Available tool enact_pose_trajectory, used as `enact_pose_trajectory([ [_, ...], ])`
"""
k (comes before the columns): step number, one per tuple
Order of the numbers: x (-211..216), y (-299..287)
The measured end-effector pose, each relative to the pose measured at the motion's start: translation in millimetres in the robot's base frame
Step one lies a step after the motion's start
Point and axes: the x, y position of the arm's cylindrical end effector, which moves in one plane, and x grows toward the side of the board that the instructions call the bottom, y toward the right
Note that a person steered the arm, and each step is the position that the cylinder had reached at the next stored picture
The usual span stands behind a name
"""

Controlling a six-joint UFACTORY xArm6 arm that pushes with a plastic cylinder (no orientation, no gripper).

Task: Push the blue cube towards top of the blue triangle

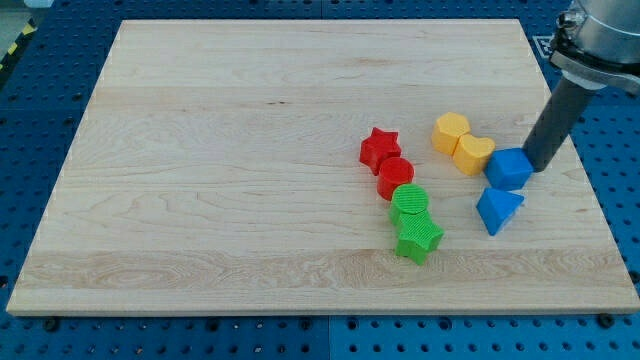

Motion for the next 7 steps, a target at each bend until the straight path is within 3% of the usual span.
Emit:
enact_pose_trajectory([
  [7, 16, 9],
])
